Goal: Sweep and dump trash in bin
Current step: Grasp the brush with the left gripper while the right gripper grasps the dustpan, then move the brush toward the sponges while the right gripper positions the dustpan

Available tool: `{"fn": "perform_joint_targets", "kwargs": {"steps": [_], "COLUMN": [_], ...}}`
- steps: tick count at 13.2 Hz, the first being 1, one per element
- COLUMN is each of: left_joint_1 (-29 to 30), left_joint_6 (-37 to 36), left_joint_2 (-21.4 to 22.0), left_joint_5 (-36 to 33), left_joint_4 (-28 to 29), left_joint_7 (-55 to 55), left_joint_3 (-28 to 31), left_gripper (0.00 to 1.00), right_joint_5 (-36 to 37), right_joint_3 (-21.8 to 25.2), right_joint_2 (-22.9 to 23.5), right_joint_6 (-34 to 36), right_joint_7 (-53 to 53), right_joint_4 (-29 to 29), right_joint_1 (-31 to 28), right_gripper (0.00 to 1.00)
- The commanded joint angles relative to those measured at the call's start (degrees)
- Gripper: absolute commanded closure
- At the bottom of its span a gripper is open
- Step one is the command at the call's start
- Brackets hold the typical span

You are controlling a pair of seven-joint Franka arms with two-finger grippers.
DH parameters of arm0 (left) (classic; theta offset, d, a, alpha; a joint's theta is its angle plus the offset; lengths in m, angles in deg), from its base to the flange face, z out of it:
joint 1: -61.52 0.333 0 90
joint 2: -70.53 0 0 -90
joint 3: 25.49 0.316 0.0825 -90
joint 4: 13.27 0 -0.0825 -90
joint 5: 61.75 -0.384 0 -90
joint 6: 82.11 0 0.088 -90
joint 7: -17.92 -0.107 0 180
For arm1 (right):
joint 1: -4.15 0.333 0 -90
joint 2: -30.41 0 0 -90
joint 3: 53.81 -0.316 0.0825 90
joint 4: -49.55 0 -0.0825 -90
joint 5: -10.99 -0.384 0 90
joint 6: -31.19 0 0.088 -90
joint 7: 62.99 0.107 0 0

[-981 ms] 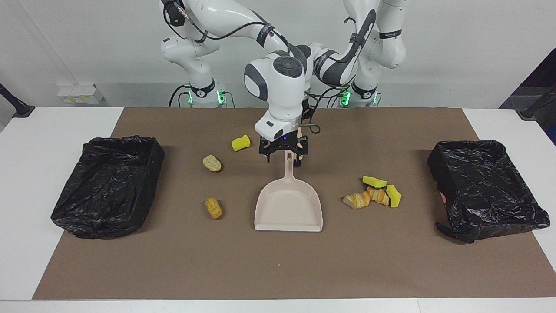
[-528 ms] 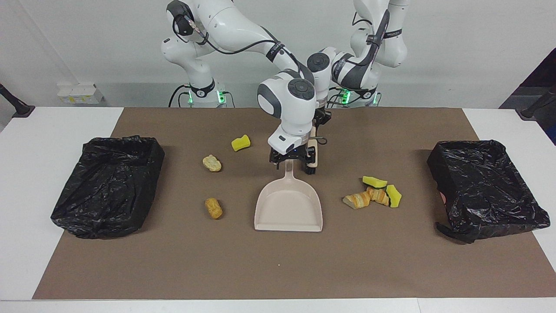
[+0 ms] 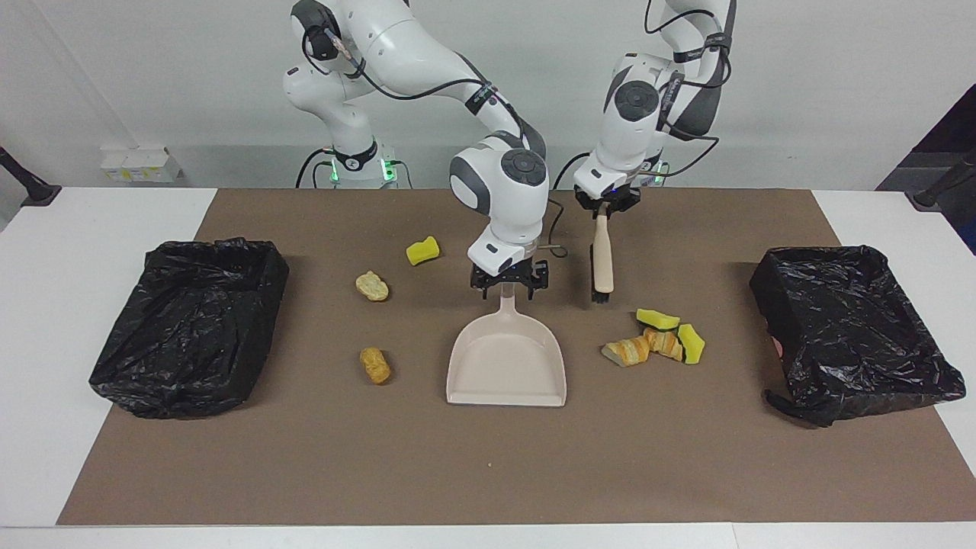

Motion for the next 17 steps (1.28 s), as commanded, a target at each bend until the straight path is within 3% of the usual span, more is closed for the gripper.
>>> {"fn": "perform_joint_targets", "kwargs": {"steps": [1,2,5,8,9,11,13,15,17], "left_joint_1": [6.51,9.84,17.67,21.99,22.69,23.40,23.75,25.94,26.47], "left_joint_6": [-0.40,-0.22,6.35,5.94,5.85,6.46,7.25,11.10,11.29], "left_joint_2": [0.44,-0.87,-5.44,-15.53,-16.86,-17.49,-19.51,-23.02,-23.20], "left_joint_5": [0.51,0.51,0.51,0.42,0.51,0.42,0.07,-0.02,-0.02], "left_joint_4": [-1.24,-2.38,-6.24,-17.64,-19.94,-20.32,-20.32,-19.88,-19.88], "left_joint_7": [-4.14,-6.41,-11.26,-11.44,-11.44,-11.53,-13.01,-15.57,-16.10], "left_joint_3": [-0.44,-0.44,-0.44,-0.44,-0.44,-0.53,-0.44,-0.44,-0.44], "left_gripper": [1.00,1.00,1.00,1.00,1.00,1.00,1.00,1.00,1.00], "right_joint_5": [-0.54,-0.54,-4.22,-4.58,-4.58,-4.50,-4.41,-3.97,-3.53], "right_joint_3": [-0.45,-0.71,-1.32,-1.33,-1.33,-1.33,-1.33,-1.33,-1.41], "right_joint_2": [-2.25,-2.51,-3.13,-3.48,-3.48,-3.40,-3.40,-3.40,-3.48], "right_joint_6": [-0.73,-0.56,-1.70,-1.44,-1.52,-1.87,-1.87,-1.87,-1.79], "right_joint_7": [0.37,0.28,-0.77,-1.04,-0.87,-0.78,-0.86,-0.78,-0.86], "right_joint_4": [3.05,3.49,5.16,5.25,5.25,5.17,5.25,4.99,4.73], "right_joint_1": [-0.52,-0.52,-0.52,-0.34,-0.34,-0.43,-0.43,-0.34,-0.34], "right_gripper": [0.06,0.15,0.27,0.42,0.50,0.80,1.00,1.00,1.00]}}
